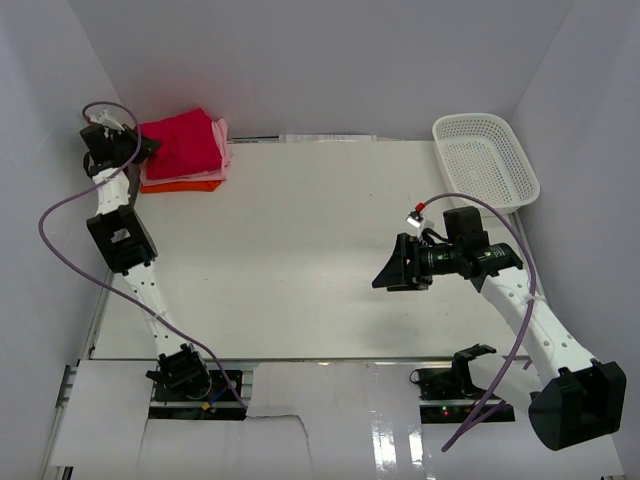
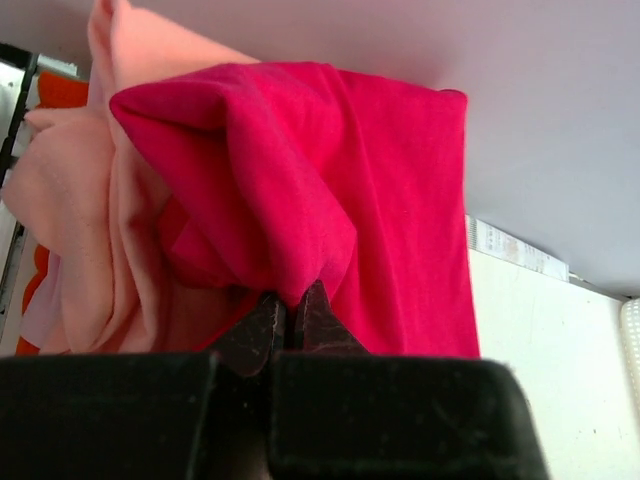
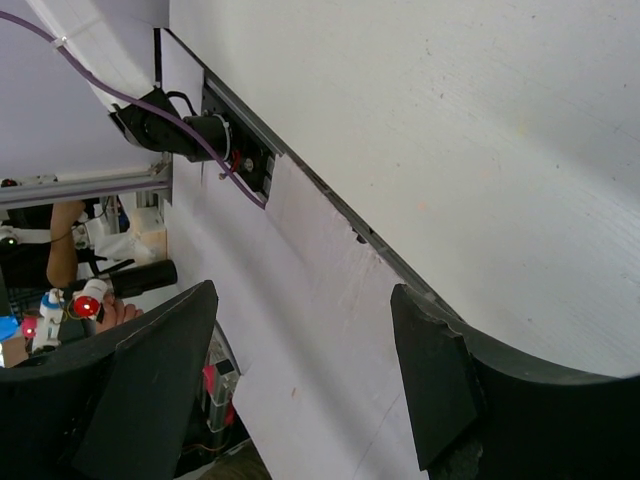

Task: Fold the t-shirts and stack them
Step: Put the neatly folded tshirt into the corner of the board with the left arm

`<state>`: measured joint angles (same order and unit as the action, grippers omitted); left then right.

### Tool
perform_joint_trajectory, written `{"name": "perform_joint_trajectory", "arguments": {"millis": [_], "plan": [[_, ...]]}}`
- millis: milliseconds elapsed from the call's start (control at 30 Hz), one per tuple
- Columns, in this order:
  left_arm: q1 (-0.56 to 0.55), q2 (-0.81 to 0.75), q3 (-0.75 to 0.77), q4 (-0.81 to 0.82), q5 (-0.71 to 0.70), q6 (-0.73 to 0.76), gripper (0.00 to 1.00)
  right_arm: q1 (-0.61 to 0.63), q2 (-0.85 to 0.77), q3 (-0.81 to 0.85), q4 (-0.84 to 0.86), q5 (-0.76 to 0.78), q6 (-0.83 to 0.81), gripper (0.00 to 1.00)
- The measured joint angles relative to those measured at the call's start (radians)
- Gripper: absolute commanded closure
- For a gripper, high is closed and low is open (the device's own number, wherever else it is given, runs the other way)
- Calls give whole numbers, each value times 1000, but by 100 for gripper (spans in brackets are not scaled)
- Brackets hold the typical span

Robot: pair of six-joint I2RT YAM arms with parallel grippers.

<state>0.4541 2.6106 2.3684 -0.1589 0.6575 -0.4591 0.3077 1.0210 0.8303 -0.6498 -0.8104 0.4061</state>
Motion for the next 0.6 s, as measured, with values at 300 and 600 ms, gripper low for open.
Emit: {"name": "perform_joint_trajectory", "arguments": {"millis": [300, 600], "plan": [[-8, 10, -5, 6, -87, 24, 98, 0, 4, -8, 2, 3, 14, 23], [-11, 8, -15, 17, -187, 79, 90, 0, 14, -10, 21, 3, 29, 23]]}}
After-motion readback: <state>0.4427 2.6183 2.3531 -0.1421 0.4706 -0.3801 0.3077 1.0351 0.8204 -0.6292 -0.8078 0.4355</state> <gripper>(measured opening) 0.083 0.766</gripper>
